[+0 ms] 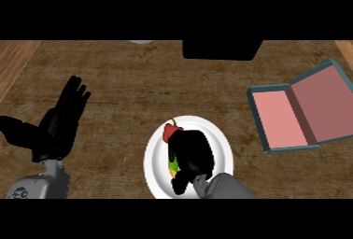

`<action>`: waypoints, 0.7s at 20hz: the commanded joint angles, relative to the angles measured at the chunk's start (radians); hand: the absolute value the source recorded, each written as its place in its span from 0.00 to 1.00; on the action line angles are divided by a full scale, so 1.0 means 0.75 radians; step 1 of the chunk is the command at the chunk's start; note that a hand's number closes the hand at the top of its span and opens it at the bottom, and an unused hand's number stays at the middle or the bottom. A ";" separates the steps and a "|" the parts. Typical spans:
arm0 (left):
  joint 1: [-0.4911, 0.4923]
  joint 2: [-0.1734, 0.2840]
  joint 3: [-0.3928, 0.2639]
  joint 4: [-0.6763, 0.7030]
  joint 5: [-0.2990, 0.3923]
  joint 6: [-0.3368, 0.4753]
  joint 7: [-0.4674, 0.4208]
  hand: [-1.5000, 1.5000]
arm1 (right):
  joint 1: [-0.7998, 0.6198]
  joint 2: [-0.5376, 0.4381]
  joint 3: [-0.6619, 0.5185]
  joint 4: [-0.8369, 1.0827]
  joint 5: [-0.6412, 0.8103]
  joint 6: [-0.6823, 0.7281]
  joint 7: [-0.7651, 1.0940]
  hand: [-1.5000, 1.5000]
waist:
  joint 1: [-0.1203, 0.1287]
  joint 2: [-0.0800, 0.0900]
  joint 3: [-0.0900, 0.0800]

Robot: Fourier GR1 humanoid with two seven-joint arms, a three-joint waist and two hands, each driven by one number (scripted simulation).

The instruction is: Pick the lemon from the plate and place it in the cardboard box

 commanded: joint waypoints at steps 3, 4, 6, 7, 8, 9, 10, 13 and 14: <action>-0.073 -0.004 0.014 0.074 0.007 -0.007 -0.030 0.50 | -0.397 0.005 0.207 0.202 -0.032 -0.209 0.351 1.00 | 0.028 0.007 0.001; -0.079 -0.011 -0.001 0.071 -0.002 0.002 -0.006 0.50 | -0.464 0.005 0.231 0.203 -0.048 -0.229 0.397 1.00 | 0.031 0.005 0.001; -0.070 -0.027 -0.024 0.073 -0.020 0.012 -0.003 0.50 | -0.588 0.005 0.293 0.209 -0.105 -0.225 0.488 1.00 | 0.027 0.003 0.001; -0.017 -0.008 -0.014 0.044 -0.003 -0.021 -0.026 0.50 | -0.627 0.005 0.318 0.241 -0.127 -0.277 0.484 1.00 | 0.028 0.002 0.001; -0.093 -0.037 -0.020 0.162 -0.031 0.002 -0.079 0.50 | -0.714 0.005 0.310 0.197 -0.184 -0.199 0.515 1.00 | 0.013 0.005 0.000; -0.012 -0.040 -0.033 0.083 -0.036 0.008 -0.063 0.50 | -0.744 0.005 0.361 0.210 -0.199 -0.245 0.555 1.00 | 0.028 0.001 0.000; -0.054 0.001 0.025 0.070 0.019 -0.010 -0.001 0.50 | -0.769 0.005 0.399 0.156 -0.211 -0.160 0.595 1.00 | 0.009 -0.003 0.000; 0.018 -0.029 -0.019 -0.003 -0.013 0.006 -0.031 0.50 | -0.910 0.005 0.370 0.103 -0.273 -0.171 0.673 1.00 | 0.016 -0.008 0.000; 0.005 -0.037 -0.035 0.006 -0.026 0.018 -0.001 0.50 | -0.934 0.005 0.339 0.120 -0.236 -0.236 0.680 1.00 | 0.012 -0.007 0.000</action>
